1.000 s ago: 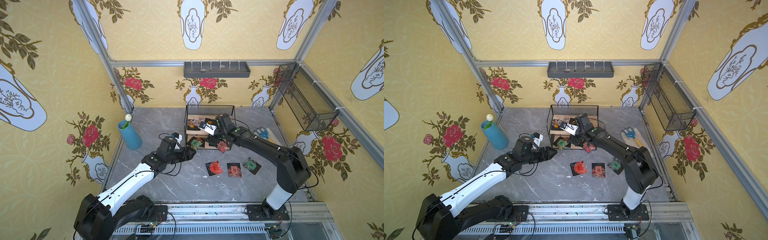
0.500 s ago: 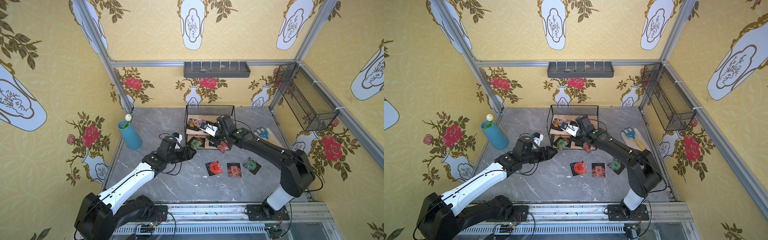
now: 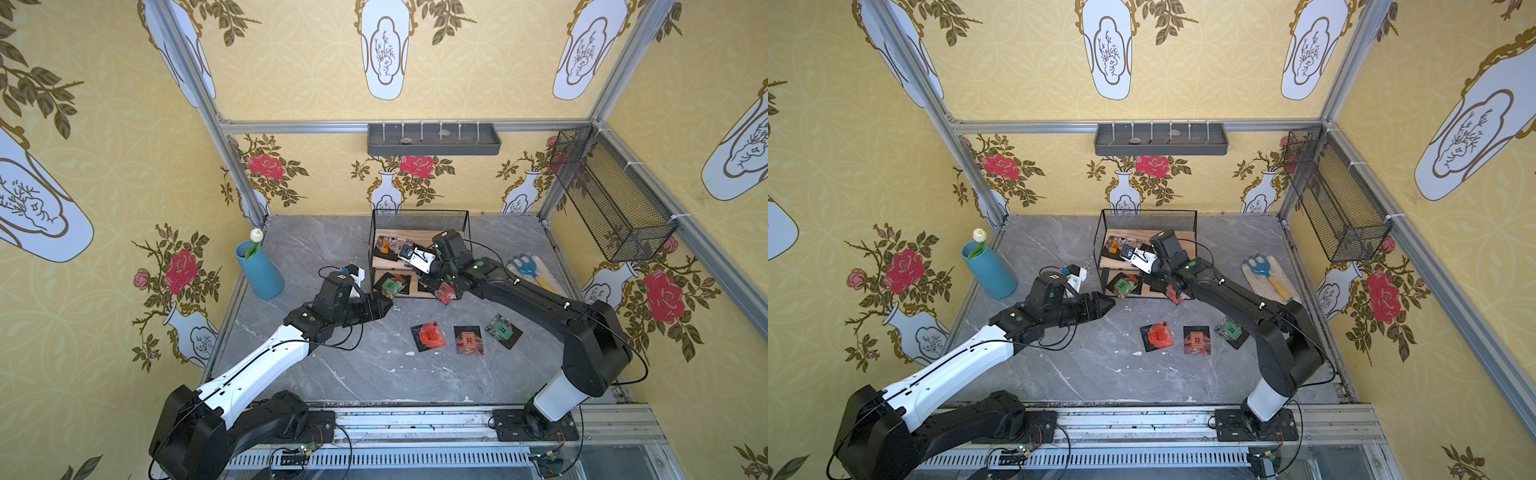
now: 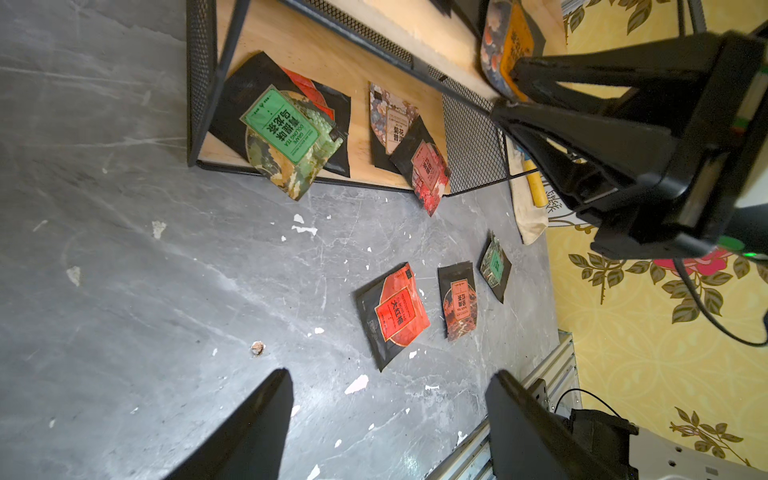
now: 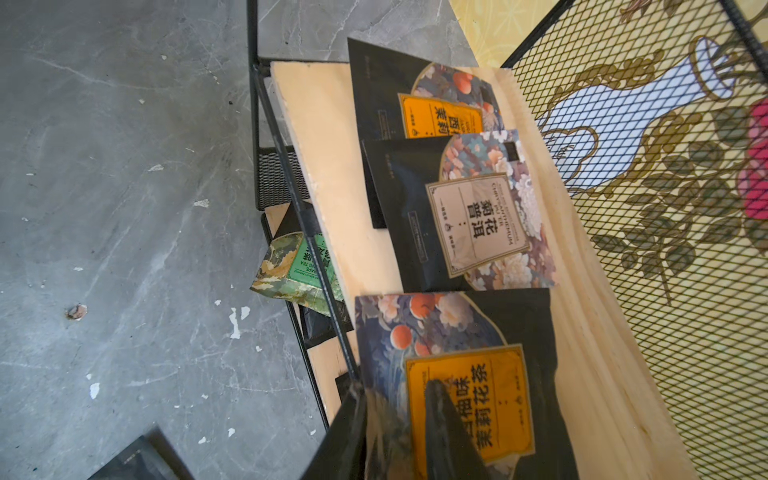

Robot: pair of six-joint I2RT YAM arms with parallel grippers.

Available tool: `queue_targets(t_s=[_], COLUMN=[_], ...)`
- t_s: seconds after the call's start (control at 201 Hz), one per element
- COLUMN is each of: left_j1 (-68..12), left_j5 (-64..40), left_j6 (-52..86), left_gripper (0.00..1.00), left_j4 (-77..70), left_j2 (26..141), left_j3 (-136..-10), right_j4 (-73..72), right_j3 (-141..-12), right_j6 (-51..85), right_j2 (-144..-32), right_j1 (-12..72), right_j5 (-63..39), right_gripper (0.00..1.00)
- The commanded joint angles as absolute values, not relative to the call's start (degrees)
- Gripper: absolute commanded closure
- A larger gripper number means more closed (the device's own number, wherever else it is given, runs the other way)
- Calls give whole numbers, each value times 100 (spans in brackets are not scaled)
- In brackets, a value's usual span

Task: Remove the tea bags from the shelf
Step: Pick up the tea bag from the shelf.

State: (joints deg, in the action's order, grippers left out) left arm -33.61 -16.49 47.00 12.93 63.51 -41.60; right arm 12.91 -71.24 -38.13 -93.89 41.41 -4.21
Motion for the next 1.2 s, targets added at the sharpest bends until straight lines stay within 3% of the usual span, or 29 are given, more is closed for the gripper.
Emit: queue_targets(t_s=[0.0,0.463,0.846,1.195], left_j1=[-3349,-3340,-3340,-3340], left_j5=[-1679,-1703,-1610,-1412], left_j6=[4689,4702,4675,4680], left_gripper=[18,18,18,18], left_j4=[1178,1167,1286,1599], left_j2=[6378,6420,6329,6086], left_j3=[-4127,-4153,-4213,-4182], right_j4=[1512,1517,1201,1253], right_j3=[-7122,-7163,-7034,-6903], right_j6=[-3744,-3737,-3859,-4021], right_j2=[-9360,-9144,-8471,-7700], right_j1=[4156,4169,4390,5296], right_j5=[-287,-45,726,1345], right_gripper=[76,99,100,100])
